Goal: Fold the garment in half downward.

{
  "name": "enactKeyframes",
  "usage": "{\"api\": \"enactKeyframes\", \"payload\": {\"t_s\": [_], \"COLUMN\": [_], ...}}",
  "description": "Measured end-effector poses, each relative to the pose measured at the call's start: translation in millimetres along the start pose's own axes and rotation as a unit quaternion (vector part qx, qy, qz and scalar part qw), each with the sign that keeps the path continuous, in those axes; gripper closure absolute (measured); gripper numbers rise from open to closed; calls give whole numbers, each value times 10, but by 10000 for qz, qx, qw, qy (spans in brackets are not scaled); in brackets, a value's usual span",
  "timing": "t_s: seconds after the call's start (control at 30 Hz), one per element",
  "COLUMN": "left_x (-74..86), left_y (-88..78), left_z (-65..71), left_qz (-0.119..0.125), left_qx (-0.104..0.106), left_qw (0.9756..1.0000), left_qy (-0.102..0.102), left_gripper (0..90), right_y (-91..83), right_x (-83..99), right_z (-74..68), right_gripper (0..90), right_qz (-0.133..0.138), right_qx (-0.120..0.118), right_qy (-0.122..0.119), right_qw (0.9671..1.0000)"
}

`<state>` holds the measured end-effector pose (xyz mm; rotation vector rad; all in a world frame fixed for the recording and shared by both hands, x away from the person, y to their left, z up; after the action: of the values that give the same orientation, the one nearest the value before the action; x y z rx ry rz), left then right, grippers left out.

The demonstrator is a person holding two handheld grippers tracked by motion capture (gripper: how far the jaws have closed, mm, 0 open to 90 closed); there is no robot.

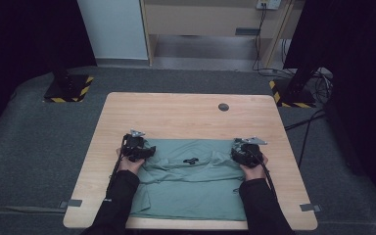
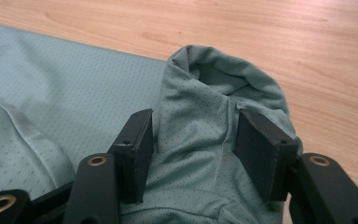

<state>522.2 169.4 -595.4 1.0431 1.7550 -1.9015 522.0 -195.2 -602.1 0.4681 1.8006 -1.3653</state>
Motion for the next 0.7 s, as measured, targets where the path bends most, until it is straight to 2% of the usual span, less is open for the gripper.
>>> {"api": "enactKeyframes", "payload": {"t_s": [0.13, 0.2, 0.27, 0.4, 0.5, 0.57, 0.63, 0.67, 0.7], "left_x": [-34, -61, -88, -132, -142, -140, -159, -159, -176], "left_y": [52, 78, 106, 149, 155, 116, 37, 37, -48], "left_z": [-10, -33, -63, -116, -127, -133, -126, -126, -105], "left_qz": [38, 42, 38, 49, 26, -16, 121, 121, 255], "left_qx": [-156, -177, -217, -214, -200, -157, -64, -64, 35], "left_qw": [9998, 9997, 9997, 9997, 9998, 9999, 9997, 9997, 9990], "left_qy": [150, 133, 128, 53, 12, -63, -201, -201, -360], "left_gripper": [403, 403, 401, 397, 388, 362, 337, 336, 335], "right_y": [26, 66, 115, 171, 194, 193, 144, 144, 69], "right_x": [-25, -65, -106, -158, -178, -180, -187, -187, -230], "right_z": [68, 103, 136, 177, 194, 186, 163, 163, 125], "right_gripper": [424, 410, 409, 383, 382, 351, 305, 305, 280], "right_qz": [28, -39, 35, -66, -7, 12, -9, -9, 94], "right_qx": [198, 298, 349, 412, 399, 332, 281, 281, 266], "right_qy": [99, 118, 166, 254, 298, 316, 315, 315, 336], "right_qw": [9998, 9995, 9992, 9988, 9988, 9989, 9991, 9991, 9990]}}
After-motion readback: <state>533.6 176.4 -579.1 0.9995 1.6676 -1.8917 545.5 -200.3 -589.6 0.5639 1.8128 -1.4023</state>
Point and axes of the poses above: each handheld gripper's, and its own axes: y roughly forward along the jaws, x roughly out of its underside, z roughly to its right, the point moved 10 cm from there along y, roughly forward along the jaws, and after that the axes turned 8 degrees about -x, right-handed, at the moved point
